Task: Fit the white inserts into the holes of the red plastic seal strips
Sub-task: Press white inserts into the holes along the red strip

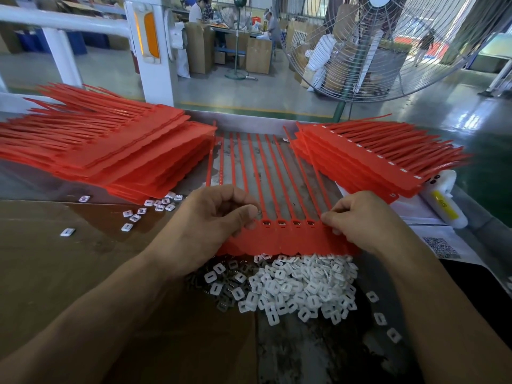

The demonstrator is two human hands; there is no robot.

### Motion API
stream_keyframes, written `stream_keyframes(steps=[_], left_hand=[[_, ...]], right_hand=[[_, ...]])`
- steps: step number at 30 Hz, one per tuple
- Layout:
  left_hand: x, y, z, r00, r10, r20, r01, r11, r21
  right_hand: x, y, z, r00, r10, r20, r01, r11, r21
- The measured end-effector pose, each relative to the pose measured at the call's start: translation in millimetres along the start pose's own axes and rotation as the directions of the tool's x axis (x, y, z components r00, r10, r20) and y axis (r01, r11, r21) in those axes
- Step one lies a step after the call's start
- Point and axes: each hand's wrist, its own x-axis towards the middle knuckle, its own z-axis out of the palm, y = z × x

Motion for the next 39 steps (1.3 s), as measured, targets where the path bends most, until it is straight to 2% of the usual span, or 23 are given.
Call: stream_keyframes(steps=[17, 21, 23, 26, 29, 33, 39], left_hand=[[-2, -2, -2, 1.000, 0.002, -0.007, -0.001, 1.000, 0.014], [-3, 1, 0, 1.000, -0.006, 0.003, 0.006, 0.998, 0.070], [-5, 2, 1, 1.000, 0.009, 0.013, -0.011, 0.987, 0.160], [-8, 4, 2, 0.996, 0.020, 0.089, -0.053, 0.920, 0.387], [-9, 4, 2, 0.980, 0.026, 0.195, -0.125, 0.848, 0.515], [-8, 4, -3, 0.951, 0.025, 0.308, -0.201, 0.806, 0.556], [-6, 6, -11, 0.930, -0.004, 0.368, -0.204, 0.827, 0.524]], right_hand=[[8, 12, 5, 0.999, 0.013, -0.049, -0.012, 0.999, 0.037], [9, 10, 7, 0.999, 0.000, -0.049, 0.001, 1.000, 0.017], [8, 10, 8, 0.999, -0.011, -0.052, 0.011, 1.000, 0.004], [7, 9, 8, 0.998, -0.020, -0.057, 0.020, 1.000, -0.005], [7, 9, 9, 0.998, -0.023, -0.060, 0.024, 1.000, 0.004], [8, 8, 9, 0.999, -0.017, -0.035, 0.018, 1.000, 0.024], [9, 9, 9, 0.999, -0.004, -0.036, 0.005, 0.999, 0.034]])
